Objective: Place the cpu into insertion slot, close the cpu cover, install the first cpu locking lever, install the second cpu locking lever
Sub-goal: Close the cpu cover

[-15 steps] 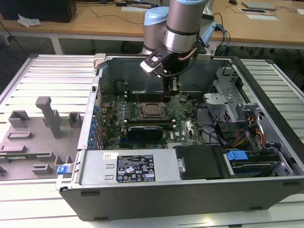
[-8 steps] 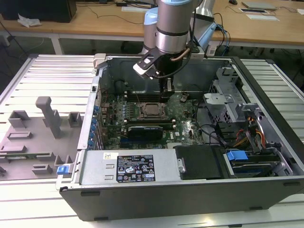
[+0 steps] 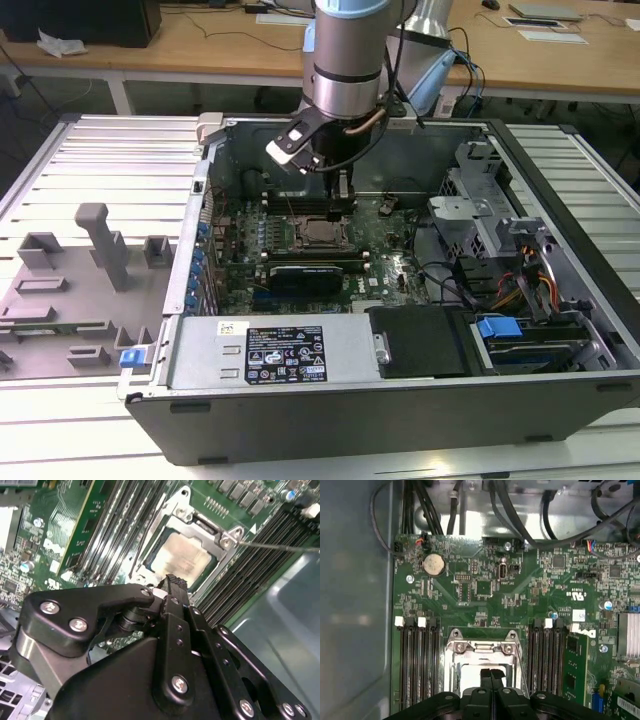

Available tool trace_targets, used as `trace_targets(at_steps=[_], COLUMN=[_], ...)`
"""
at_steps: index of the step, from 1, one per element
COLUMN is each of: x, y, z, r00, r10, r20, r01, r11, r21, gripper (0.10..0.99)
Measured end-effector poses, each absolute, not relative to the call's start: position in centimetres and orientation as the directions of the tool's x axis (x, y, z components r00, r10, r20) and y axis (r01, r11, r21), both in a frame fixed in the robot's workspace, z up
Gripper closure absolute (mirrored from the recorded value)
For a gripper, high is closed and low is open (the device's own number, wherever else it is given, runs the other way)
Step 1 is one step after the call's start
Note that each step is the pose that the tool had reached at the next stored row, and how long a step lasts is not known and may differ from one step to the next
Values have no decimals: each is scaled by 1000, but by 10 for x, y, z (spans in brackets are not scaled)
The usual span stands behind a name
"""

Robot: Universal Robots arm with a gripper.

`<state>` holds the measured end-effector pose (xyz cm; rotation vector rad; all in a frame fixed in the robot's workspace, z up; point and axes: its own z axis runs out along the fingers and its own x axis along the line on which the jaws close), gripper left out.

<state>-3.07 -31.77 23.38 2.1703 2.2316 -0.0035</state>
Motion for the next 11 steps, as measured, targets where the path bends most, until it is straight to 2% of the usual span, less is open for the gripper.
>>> trace_targets(at_steps=[8, 9, 11], x=[-43, -43, -43], y=[-318, -318, -318], z=[231, 231, 231], r00=[-26, -52, -190], r10=[999, 998, 982], r20=[-22, -22, -23], r01=[999, 998, 982], r11=[26, 52, 190], r21=[19, 19, 19], gripper=[980, 980, 980])
